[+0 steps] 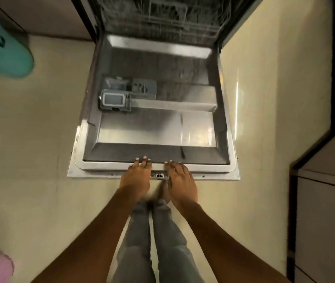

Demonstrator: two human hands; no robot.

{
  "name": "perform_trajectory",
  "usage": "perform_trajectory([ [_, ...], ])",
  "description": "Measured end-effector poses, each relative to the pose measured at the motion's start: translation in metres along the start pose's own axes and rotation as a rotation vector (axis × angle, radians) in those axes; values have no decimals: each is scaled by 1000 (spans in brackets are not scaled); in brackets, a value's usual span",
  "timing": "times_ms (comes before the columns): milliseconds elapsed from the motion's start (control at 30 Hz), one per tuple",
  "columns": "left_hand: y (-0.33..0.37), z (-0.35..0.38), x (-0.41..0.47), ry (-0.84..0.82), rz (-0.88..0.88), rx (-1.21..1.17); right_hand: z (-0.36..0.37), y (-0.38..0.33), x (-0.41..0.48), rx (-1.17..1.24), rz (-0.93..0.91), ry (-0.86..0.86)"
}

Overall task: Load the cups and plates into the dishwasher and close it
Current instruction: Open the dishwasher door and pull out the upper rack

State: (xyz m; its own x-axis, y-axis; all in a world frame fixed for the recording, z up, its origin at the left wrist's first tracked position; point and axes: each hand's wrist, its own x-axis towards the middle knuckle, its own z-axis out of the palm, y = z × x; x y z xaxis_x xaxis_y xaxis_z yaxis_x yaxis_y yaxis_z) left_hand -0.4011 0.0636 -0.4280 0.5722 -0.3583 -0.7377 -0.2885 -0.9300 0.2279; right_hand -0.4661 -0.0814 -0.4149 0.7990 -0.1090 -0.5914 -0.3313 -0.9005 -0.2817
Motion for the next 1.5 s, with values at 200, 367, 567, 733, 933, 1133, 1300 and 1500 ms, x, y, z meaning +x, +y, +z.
perform_trajectory([
  [200,-9,73,29,-91,-42,-91,68,22,31,58,3,-49],
  [367,-14,106,55,-133,-64,-139,101,34,54,71,5,-152],
  [567,-25,115,87,-222,-50,-59,98,42,87,63,6,-401],
  [733,-30,100,90,-217,-28,-31,82,39,96,71,32,-434],
  [933,-16,47,69,204,-24,-115,40,26,84,188,90,-230],
  [1133,10,-45,43,453,58,-105,-52,7,78,227,28,10],
  [1300,33,-124,19,565,62,-99,-142,-12,70,239,-27,169],
  [1500,55,-240,6,693,92,-60,-249,-40,80,272,-122,353],
])
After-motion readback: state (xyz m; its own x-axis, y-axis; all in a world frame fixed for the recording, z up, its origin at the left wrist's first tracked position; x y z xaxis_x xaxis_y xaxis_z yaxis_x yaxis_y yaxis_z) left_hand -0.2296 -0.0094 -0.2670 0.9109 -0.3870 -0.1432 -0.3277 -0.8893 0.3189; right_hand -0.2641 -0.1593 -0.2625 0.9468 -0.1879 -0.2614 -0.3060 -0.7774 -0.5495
